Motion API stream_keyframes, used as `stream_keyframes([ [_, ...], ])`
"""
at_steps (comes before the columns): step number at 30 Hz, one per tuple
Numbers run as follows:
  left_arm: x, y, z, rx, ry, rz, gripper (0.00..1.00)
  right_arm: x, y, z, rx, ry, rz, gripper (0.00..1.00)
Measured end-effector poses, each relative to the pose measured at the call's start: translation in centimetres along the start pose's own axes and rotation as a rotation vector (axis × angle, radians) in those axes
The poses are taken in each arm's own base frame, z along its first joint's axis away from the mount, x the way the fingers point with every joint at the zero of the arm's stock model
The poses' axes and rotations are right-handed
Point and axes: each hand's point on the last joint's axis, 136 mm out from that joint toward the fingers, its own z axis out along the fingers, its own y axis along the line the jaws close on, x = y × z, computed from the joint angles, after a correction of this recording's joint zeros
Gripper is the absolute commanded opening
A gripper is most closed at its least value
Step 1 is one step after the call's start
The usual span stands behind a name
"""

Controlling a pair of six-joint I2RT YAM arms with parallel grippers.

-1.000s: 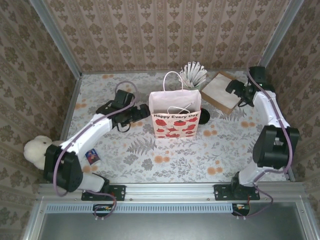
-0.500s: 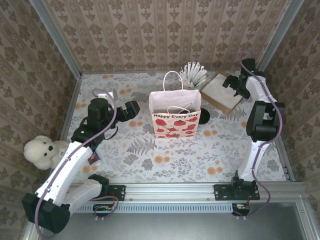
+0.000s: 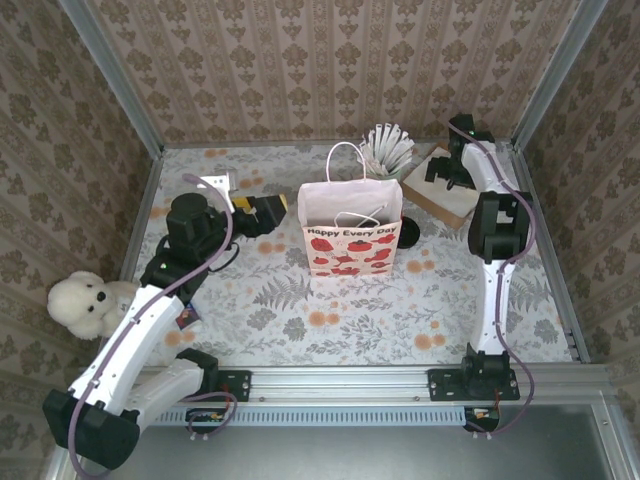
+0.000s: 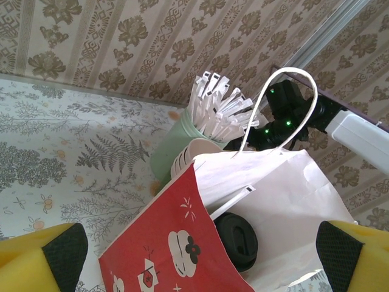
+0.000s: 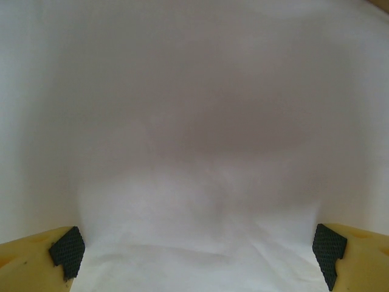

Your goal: Pack the takeout coffee

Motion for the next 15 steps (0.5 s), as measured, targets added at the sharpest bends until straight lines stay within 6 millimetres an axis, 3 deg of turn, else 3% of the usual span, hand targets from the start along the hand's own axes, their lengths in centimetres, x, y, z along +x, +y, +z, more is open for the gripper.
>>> stream_keyframes([
  [9, 0.03, 0.06, 0.03, -0.002, 0.001, 0.007, 1.00, 0.56, 0.20, 0.51, 0.079, 0.018, -0.109, 0.60],
  [15, 0.22, 0.19, 0.08, -0.005, 0.005, 0.005, 1.00, 0.52, 0.27, 0.32, 0.098, 0.013, -0.140, 0.54],
])
